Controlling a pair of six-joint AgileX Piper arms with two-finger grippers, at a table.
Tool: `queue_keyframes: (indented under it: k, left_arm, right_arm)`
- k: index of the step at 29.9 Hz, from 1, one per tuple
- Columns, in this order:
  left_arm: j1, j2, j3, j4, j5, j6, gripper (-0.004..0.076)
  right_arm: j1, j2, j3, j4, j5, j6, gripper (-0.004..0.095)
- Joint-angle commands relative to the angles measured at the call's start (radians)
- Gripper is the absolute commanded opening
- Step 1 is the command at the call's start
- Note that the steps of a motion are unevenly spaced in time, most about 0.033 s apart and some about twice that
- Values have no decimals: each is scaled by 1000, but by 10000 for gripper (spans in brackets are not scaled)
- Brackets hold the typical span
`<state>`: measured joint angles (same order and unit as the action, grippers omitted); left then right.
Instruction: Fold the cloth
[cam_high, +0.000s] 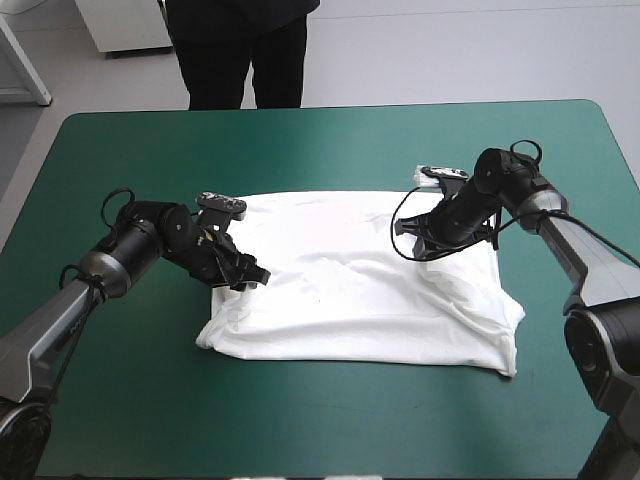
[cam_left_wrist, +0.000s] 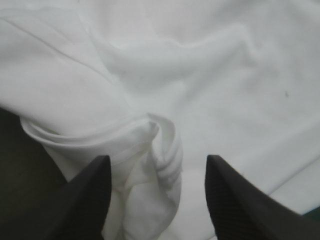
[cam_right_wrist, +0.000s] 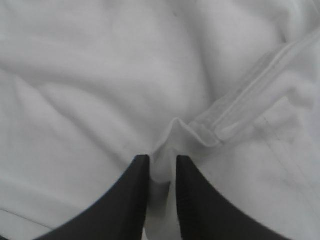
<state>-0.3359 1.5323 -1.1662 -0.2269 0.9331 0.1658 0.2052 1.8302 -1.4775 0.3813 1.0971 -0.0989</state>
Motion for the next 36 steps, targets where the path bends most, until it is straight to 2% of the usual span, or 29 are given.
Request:
queue_keyframes:
  k: [1,3,7,12,17,23,30,33,36]
  left_arm:
    - [-1,-41,-31,-24,-24,-2,407]
    - [-1,-41,-31,-24,-24,-2,407]
    - [-1,-41,-31,-24,-16,-2,407]
    - [-1,-45,-31,-18,44,-10,407]
    - [-1,-110,-31,0,60,-29,407]
    - [-1,-211,-4,171,200,-85,407]
    - [-8,-298,63,177,282,-140,406]
    - [-53,-325,107,172,267,-166,400]
    - [-110,-325,160,170,209,-200,370]
  right_arm:
    - [-3,-47,-30,36,13,-2,458]
    - [-3,-47,-30,40,27,-2,492]
    - [-3,-68,-30,26,68,-4,491]
    - [-3,-158,-30,-82,64,23,491]
    - [-3,-272,-2,-149,97,41,484]
    - [-3,-403,72,-204,109,67,467]
    - [-3,-536,123,-230,149,99,462]
    - [-3,-582,124,-260,149,116,442]
    - [-3,-622,124,-292,149,135,415]
